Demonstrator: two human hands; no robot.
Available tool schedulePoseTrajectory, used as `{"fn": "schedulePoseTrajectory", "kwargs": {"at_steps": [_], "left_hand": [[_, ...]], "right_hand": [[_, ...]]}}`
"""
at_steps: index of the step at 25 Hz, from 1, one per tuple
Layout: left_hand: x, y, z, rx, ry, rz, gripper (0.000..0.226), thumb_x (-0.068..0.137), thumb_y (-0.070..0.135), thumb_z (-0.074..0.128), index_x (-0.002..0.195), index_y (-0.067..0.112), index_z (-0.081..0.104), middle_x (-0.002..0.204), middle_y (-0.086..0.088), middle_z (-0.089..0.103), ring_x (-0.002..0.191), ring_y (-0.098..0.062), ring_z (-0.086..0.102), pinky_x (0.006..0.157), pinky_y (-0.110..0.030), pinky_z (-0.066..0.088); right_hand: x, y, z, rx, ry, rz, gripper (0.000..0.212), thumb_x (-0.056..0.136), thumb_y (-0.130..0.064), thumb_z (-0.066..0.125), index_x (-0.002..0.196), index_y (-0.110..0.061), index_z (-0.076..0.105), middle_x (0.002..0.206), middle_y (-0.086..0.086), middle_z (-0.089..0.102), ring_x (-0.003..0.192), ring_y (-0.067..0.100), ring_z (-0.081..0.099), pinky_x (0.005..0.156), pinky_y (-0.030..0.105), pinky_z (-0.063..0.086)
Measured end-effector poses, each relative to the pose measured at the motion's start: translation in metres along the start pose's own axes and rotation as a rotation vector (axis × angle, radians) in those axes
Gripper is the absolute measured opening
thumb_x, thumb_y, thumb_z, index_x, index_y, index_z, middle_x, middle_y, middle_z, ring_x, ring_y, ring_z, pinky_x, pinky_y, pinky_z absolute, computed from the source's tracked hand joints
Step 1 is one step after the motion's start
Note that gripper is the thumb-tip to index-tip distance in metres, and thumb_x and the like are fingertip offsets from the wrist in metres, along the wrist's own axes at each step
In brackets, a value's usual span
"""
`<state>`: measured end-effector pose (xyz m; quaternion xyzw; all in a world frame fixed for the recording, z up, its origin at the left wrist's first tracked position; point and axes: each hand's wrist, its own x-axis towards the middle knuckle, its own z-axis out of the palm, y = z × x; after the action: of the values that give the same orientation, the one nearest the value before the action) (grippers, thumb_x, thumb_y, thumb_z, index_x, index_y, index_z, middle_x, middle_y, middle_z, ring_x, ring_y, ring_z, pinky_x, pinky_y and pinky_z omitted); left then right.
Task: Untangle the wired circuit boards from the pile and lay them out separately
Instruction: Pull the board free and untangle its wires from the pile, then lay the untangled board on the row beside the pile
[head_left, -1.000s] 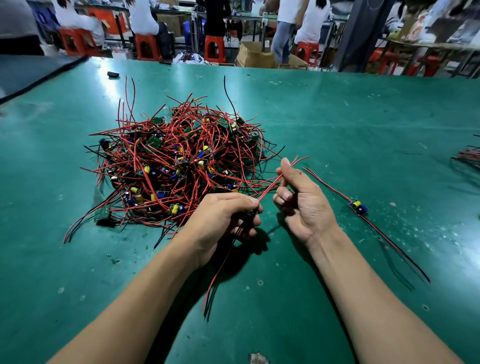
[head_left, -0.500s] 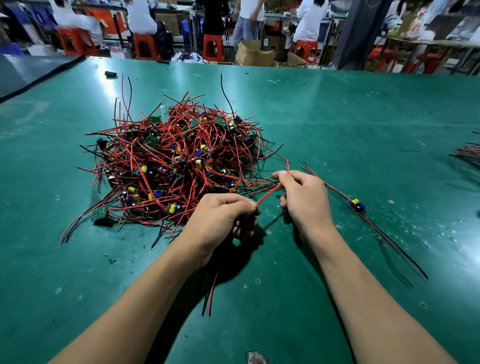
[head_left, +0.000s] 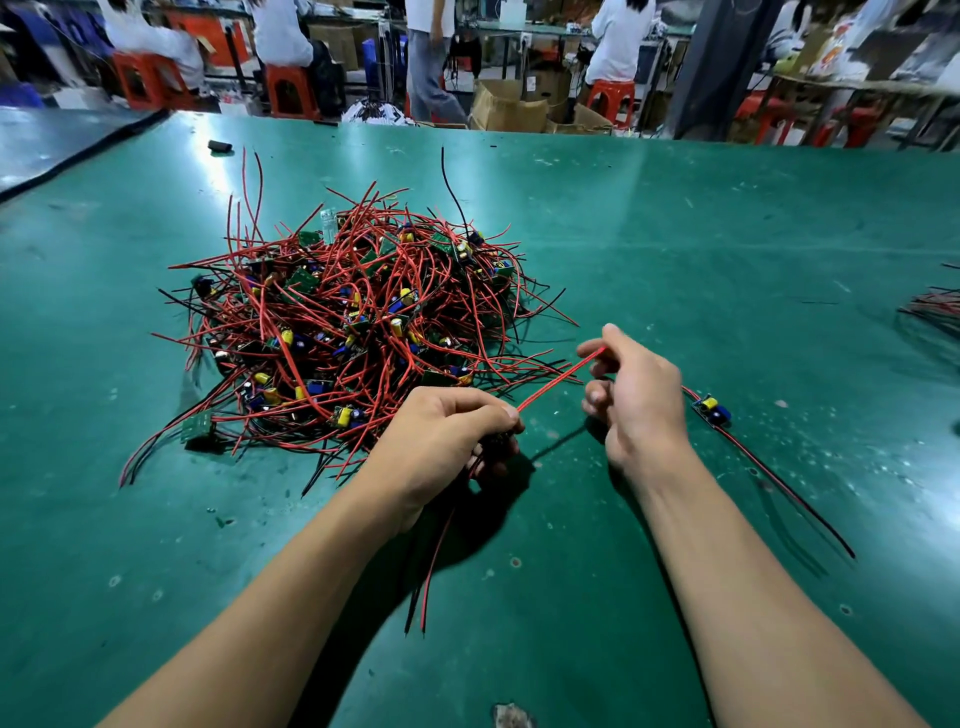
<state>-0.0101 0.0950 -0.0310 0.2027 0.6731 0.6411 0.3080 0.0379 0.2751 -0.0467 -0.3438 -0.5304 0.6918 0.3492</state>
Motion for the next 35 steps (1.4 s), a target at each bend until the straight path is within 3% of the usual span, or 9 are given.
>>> {"fn": "schedulePoseTrajectory", "kwargs": {"at_steps": [2,6,9,13,17,21,24,29,35], "left_hand": [[-0.001,0.001,0.001,-0.033,0.019,0.007,0.015,0.090,0.012,0.068,0.084,-0.001,0.073,0.064,-0.005,0.069,0.051,-0.018,0.062,0.048,-0.020,0.048],[0.003,0.001,0.004,-0.250,0.088,-0.021,0.027,0.098,0.028,0.058,0.096,0.003,0.069,0.086,-0.014,0.075,0.067,-0.021,0.070,0.058,-0.027,0.059],[0.007,0.003,0.005,-0.372,-0.009,-0.063,0.047,0.102,0.044,0.042,0.107,0.010,0.074,0.103,-0.010,0.076,0.087,-0.017,0.071,0.072,-0.026,0.057],[0.014,0.005,0.005,-0.414,-0.033,-0.115,0.059,0.102,0.048,0.030,0.083,0.024,0.080,0.095,0.000,0.078,0.088,-0.012,0.074,0.073,-0.026,0.057],[0.007,-0.002,0.006,-0.260,0.032,0.012,0.031,0.103,0.034,0.045,0.106,0.017,0.071,0.105,0.000,0.076,0.093,-0.016,0.073,0.089,-0.038,0.056],[-0.001,0.001,-0.003,0.071,0.283,0.188,0.014,0.098,0.016,0.057,0.096,0.013,0.071,0.081,-0.004,0.073,0.056,-0.009,0.063,0.056,-0.024,0.053],[-0.003,0.000,-0.004,0.328,0.396,0.306,0.013,0.095,0.019,0.061,0.089,0.018,0.073,0.072,0.001,0.071,0.053,-0.010,0.059,0.052,-0.024,0.049],[-0.004,-0.007,-0.007,0.677,0.461,0.448,0.009,0.089,0.019,0.067,0.095,0.017,0.073,0.082,0.010,0.066,0.079,-0.008,0.061,0.077,-0.032,0.052],[-0.004,-0.008,-0.011,0.879,0.415,0.430,0.020,0.086,0.017,0.067,0.106,0.014,0.069,0.097,0.001,0.061,0.093,-0.021,0.056,0.082,-0.042,0.051]], "right_hand": [[-0.004,-0.007,0.000,0.128,-0.053,0.078,0.036,0.101,-0.033,0.057,0.078,-0.009,0.071,0.066,0.000,0.052,0.038,0.009,0.038,0.040,0.020,0.030],[-0.029,-0.006,0.006,-0.174,-0.236,0.067,0.045,0.094,-0.056,0.060,0.092,-0.012,0.071,0.072,-0.002,0.061,0.043,0.009,0.047,0.043,0.023,0.033],[-0.054,-0.001,0.018,-0.483,-0.378,-0.145,0.026,0.086,-0.044,0.076,0.099,-0.021,0.072,0.082,-0.003,0.068,0.066,0.013,0.065,0.059,0.029,0.053],[-0.060,-0.001,0.022,-0.657,-0.316,-0.348,0.023,0.087,-0.024,0.074,0.110,-0.023,0.069,0.096,-0.002,0.070,0.077,0.015,0.067,0.079,0.026,0.054],[-0.045,-0.009,0.012,-0.694,-0.161,-0.347,0.005,0.086,-0.020,0.072,0.090,-0.023,0.071,0.078,-0.013,0.069,0.072,0.006,0.061,0.065,0.002,0.039],[-0.019,-0.016,-0.014,-0.892,0.099,-0.315,0.009,0.088,-0.025,0.067,0.096,-0.022,0.069,0.093,0.001,0.070,0.094,0.025,0.064,0.077,0.027,0.045],[-0.009,-0.016,-0.034,-1.174,0.170,-0.210,0.031,0.088,-0.029,0.066,0.119,-0.022,0.066,0.121,0.013,0.062,0.115,0.035,0.056,0.094,0.040,0.046],[-0.019,-0.005,-0.014,-0.941,-0.032,-0.441,0.026,0.090,-0.022,0.069,0.115,-0.014,0.072,0.113,0.010,0.065,0.096,0.025,0.062,0.093,0.030,0.043],[-0.016,0.003,-0.012,-0.920,-0.036,-0.370,0.029,0.090,-0.024,0.068,0.118,-0.016,0.073,0.124,0.007,0.067,0.117,0.024,0.060,0.105,0.033,0.042]]}}
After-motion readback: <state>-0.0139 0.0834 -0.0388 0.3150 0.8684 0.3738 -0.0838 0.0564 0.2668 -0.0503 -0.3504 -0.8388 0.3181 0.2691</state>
